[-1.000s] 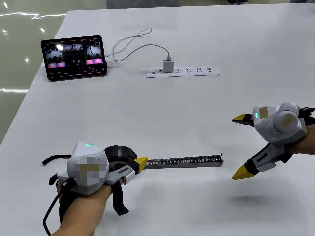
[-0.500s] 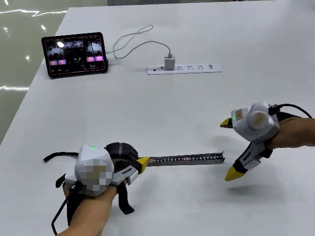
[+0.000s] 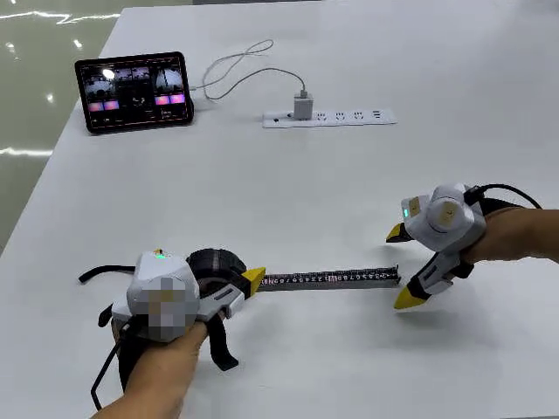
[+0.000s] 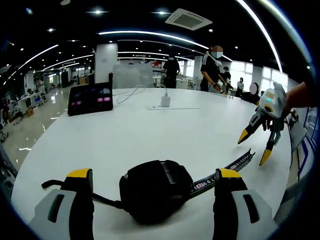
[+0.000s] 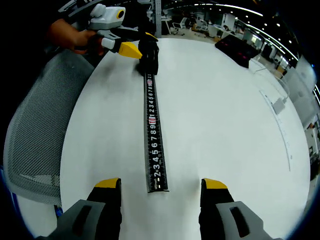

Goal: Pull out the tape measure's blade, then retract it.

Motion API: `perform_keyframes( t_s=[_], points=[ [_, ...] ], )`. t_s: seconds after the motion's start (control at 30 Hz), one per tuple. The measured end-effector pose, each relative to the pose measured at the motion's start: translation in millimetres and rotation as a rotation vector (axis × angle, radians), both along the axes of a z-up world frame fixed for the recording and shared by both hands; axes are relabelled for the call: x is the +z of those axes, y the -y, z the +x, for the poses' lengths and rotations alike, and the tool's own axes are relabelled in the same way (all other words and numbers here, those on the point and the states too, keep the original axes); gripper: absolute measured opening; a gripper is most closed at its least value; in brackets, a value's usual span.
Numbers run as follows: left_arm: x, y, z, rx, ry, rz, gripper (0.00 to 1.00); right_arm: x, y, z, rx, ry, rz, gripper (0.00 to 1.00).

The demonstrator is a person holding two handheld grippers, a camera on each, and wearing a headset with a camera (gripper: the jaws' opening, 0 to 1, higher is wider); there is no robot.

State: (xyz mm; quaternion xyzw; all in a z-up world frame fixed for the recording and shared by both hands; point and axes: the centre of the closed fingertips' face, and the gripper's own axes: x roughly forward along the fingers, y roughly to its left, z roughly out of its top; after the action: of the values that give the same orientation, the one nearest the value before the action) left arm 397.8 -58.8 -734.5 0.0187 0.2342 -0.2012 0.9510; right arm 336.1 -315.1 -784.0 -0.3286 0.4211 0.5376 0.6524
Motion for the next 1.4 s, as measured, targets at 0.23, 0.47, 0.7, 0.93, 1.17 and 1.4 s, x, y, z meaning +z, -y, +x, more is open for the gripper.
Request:
perform_keyframes(
  t_s=[0.23,0.47,0.7,0.93,1.17,1.4],
  points=[
    [-3.0,0.5,-2.6,0.001,-0.025,-0.015,0.92,-4.6,3.2,-3.9,0.020,-0.021,-0.019,0.39],
    [-6.3,-0.5,-2.4,-0.003,-0.033,-0.009,0.93,-8.2,6.0,-0.8,0.030,-0.015,-0.028,0.27],
    [-6.7,-3.4,-0.8,0.003,-0.032,0.005,0.93,-8.6,7.6,1.3,0.057,-0.002,-0.038,0.17],
    [-5.4,-3.6,0.8,0.014,-0.030,0.000,0.92,-8.5,8.6,-1.9,0.076,0.013,-0.052,0.12],
    [-8.8,-1.7,1.0,0.013,-0.044,0.006,0.90,-8.3,6.9,-4.2,0.030,-0.021,-0.059,0.11],
    [-15.9,3.8,-1.4,0.009,-0.082,0.000,0.76,-9.6,6.7,-4.5,0.023,-0.032,-0.117,0.11]
  ],
)
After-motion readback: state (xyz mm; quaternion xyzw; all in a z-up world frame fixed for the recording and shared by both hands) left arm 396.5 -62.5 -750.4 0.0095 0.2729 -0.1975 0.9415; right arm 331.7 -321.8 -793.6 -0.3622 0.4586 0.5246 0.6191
